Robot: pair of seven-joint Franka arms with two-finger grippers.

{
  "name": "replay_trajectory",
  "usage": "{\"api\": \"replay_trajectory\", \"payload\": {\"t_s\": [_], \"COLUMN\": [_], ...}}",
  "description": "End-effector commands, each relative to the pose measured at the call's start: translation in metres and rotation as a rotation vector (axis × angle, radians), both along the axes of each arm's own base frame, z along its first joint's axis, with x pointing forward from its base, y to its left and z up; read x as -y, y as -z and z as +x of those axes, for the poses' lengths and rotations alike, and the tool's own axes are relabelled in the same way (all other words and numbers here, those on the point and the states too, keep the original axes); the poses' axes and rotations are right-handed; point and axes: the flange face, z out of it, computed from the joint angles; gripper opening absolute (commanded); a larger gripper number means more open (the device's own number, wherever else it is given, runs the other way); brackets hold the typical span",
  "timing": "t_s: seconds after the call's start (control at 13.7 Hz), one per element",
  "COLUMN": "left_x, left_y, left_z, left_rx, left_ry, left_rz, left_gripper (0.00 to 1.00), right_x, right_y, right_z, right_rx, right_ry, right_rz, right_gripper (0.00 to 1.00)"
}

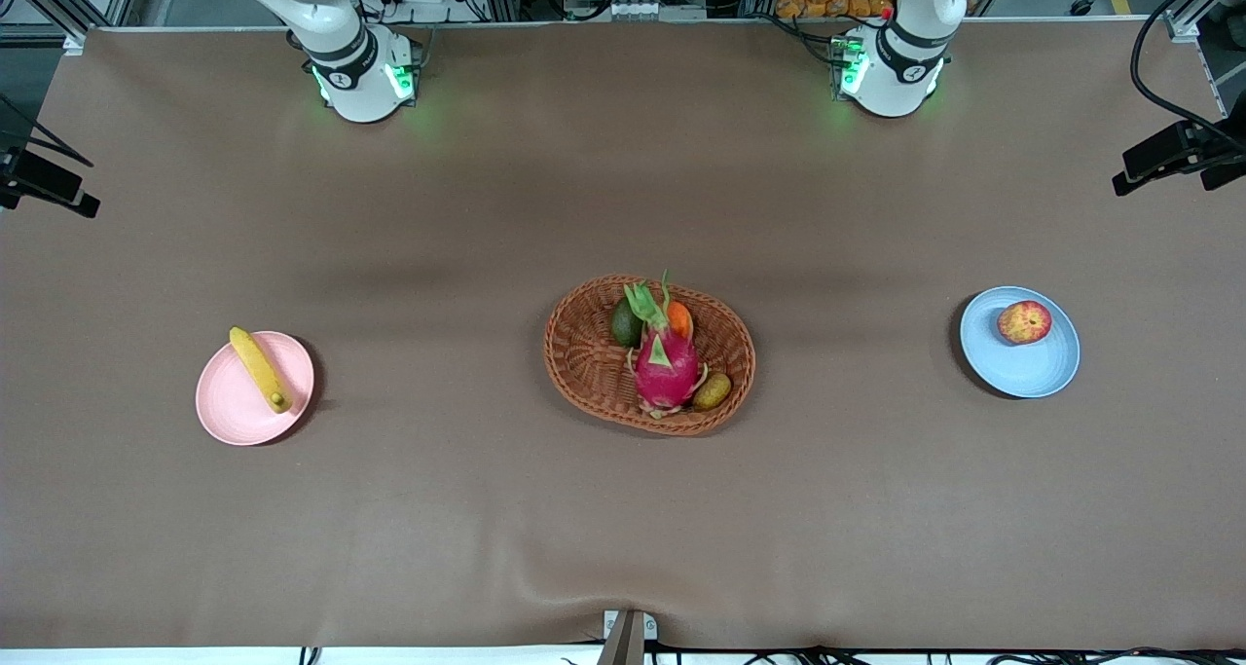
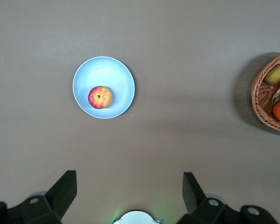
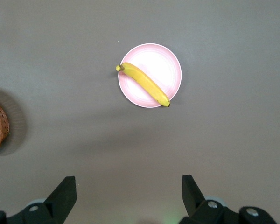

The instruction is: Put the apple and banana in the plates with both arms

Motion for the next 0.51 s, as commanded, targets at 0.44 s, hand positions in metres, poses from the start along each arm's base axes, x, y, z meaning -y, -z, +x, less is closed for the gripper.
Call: {"api": "replay_trajectory", "payload": {"t_s": [0.44], "left_x": [0.0019], "left_y": [-0.0046], "left_z": [0.0026], "left_rx": [0.011], "left_ry": [0.001], "left_rz": [0.015], "left_gripper": [1.0], "right_x": [-0.0054], "right_y": [-0.0044], "right_z": [0.0035], "right_rx": [-0.01], "right_ry": [-0.012], "right_rz": [-0.046], "right_gripper": [1.0]}}
